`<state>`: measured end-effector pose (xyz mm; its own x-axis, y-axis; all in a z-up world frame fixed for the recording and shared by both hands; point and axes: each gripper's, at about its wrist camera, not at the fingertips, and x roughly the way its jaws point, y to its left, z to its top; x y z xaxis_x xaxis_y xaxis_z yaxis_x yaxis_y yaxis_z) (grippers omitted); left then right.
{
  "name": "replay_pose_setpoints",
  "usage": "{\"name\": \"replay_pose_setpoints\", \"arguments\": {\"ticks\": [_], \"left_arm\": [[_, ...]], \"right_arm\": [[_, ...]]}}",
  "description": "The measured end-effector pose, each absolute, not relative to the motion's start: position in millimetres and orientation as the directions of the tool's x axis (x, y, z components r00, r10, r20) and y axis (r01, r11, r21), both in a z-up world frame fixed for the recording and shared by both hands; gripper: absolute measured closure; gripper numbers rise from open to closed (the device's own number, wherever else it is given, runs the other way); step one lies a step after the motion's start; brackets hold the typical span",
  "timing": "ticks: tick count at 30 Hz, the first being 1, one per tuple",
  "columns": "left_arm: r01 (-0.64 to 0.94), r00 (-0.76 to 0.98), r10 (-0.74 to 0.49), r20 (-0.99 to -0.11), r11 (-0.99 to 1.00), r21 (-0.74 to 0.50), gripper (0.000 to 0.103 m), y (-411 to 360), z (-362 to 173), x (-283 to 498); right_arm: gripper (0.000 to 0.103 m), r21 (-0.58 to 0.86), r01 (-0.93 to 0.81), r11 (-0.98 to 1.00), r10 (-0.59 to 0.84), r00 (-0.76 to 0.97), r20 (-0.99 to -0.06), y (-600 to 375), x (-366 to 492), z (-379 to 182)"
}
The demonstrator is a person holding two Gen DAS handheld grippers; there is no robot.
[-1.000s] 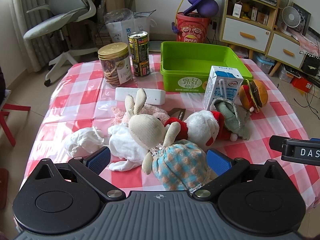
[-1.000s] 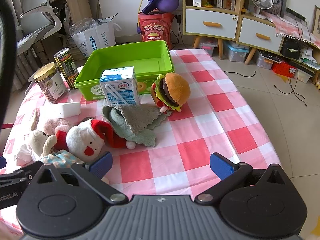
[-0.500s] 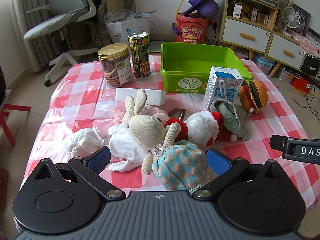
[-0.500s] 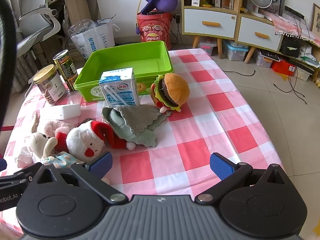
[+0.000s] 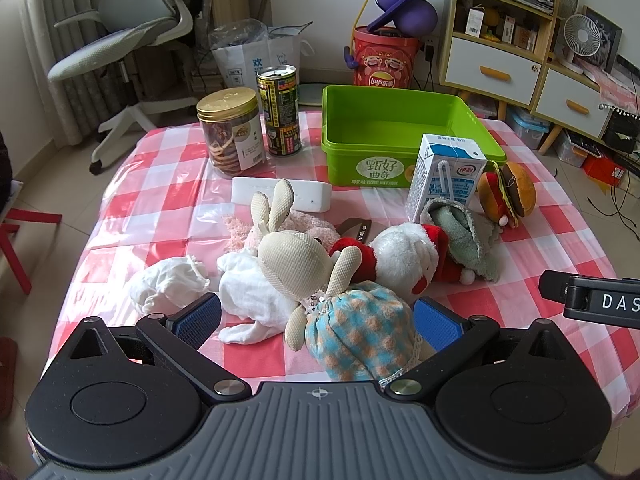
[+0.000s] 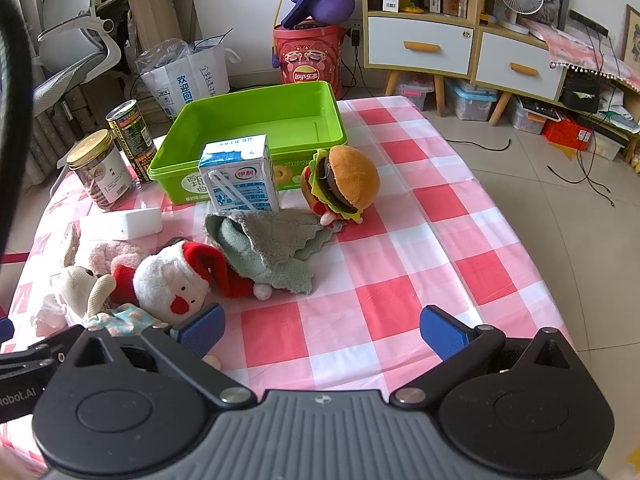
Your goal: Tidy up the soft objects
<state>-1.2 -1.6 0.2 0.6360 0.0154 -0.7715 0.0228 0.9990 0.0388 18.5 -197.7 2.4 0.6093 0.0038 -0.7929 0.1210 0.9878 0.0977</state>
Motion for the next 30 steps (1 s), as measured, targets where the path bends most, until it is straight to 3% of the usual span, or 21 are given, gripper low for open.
{"name": "replay_pose_setpoints", "arguments": {"ticks": [20, 30], "left_arm": [[0.017, 0.648, 0.026, -0.762, 0.999, 0.048, 0.005, 13, 3, 7], [-0.009, 0.694, 0.010, -0.719, 1.000, 0.005, 0.005, 59, -19, 41]], "right_arm": [[0.013, 0.108, 0.120, 0.987, 0.013, 0.610, -0.792, -198, 20, 0], [0.013, 0.221, 0.085, 0.972, 0.124, 0.613, -0.781, -203, 50, -23]]}}
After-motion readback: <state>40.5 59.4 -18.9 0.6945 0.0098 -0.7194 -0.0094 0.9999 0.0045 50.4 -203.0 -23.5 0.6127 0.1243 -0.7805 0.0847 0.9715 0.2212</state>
